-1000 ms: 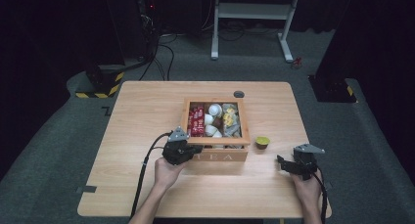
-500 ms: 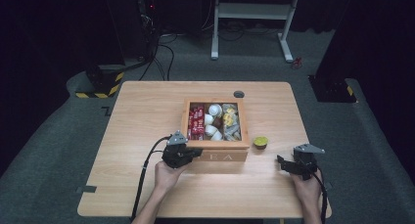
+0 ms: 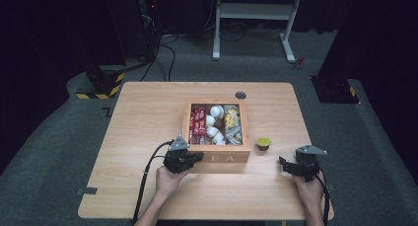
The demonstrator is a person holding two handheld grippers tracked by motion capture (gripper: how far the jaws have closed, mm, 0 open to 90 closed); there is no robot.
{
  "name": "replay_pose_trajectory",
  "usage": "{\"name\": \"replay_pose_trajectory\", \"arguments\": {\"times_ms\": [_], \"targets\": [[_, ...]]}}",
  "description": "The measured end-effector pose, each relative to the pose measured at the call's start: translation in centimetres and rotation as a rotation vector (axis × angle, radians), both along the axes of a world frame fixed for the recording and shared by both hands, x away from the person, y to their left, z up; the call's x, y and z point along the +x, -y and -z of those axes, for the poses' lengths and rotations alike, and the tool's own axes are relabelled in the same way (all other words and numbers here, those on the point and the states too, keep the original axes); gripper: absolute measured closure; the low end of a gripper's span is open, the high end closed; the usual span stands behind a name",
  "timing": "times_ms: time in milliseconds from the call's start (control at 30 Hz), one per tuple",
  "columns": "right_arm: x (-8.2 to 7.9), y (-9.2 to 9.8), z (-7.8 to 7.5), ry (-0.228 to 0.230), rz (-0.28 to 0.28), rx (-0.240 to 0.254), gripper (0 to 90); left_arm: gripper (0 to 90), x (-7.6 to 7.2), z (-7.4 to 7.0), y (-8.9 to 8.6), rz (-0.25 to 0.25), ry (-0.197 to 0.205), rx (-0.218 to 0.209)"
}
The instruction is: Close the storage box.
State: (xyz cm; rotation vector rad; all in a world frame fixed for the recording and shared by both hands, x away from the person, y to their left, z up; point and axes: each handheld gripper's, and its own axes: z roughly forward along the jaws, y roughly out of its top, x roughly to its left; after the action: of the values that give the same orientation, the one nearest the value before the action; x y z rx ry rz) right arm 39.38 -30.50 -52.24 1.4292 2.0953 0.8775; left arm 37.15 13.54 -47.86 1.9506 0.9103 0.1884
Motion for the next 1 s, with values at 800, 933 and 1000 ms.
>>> {"name": "replay_pose_trajectory", "arguments": {"times_ms": [800,933,1000], "targets": [[0.0,0.0,0.0,-0.001,0.002,0.002,25.9,78.8,-1.8,-2.1,-5.0,-0.106,0.064,-0.06],[0.0,0.0,0.0,-0.001,0.002,0.002,25.9,75.1,-1.9,-2.2,-6.0,-0.136,0.072,-0.065],[0.0,0.0,0.0,-0.002,0.003,0.002,25.9,72.7,-1.9,-2.1,-6.3,-0.149,0.069,-0.069]]}}
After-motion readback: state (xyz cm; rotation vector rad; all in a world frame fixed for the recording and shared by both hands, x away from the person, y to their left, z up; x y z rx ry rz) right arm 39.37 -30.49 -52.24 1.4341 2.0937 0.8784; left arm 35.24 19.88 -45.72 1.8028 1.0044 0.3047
